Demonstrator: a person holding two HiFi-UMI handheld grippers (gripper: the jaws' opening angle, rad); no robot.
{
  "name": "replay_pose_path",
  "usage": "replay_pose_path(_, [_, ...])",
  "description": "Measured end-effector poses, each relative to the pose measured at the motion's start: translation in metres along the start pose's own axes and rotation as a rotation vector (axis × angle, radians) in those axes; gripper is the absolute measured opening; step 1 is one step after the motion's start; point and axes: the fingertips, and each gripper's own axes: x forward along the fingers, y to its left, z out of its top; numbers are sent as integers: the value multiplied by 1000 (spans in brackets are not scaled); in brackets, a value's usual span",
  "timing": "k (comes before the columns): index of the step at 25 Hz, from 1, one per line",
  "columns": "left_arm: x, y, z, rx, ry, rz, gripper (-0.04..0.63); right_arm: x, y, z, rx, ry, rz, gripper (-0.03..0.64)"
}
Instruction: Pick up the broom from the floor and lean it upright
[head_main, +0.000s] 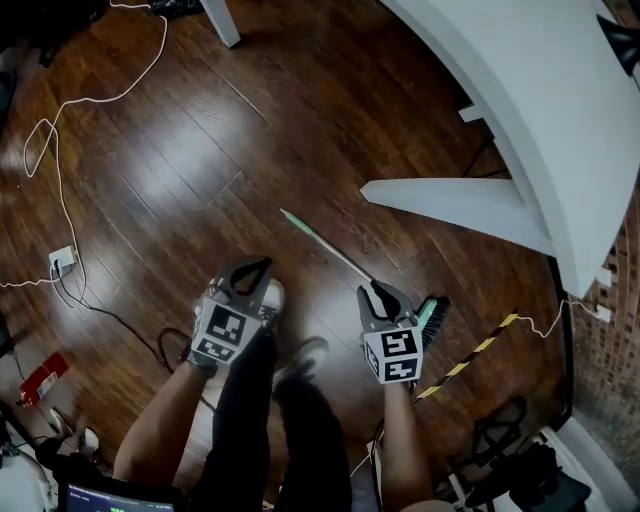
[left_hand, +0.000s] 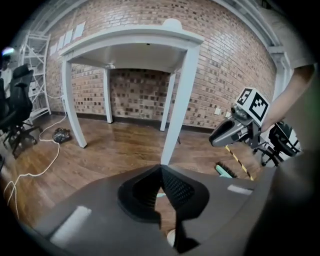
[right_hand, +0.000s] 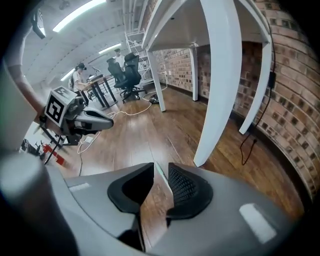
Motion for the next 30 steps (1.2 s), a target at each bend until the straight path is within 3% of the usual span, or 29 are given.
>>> replay_pose_path(6, [38, 24, -69, -89, 29, 61, -2, 79, -12, -37, -88, 67, 15, 112])
replay_pose_path(11, [81, 35, -152, -156, 179, 133, -2, 147, -10, -81, -210, 155, 53, 114])
replay_pose_path(15, [106, 30, -193, -242, 198, 128, -2, 197, -6, -124, -260, 222, 98, 115])
replay_pose_path(19, [123, 24, -223, -257, 210, 95, -2, 239, -11, -156, -242, 270, 113, 117])
replay_pose_path(30, [143, 26, -249, -344, 192, 62, -2, 306, -23, -189, -414, 476, 100, 124])
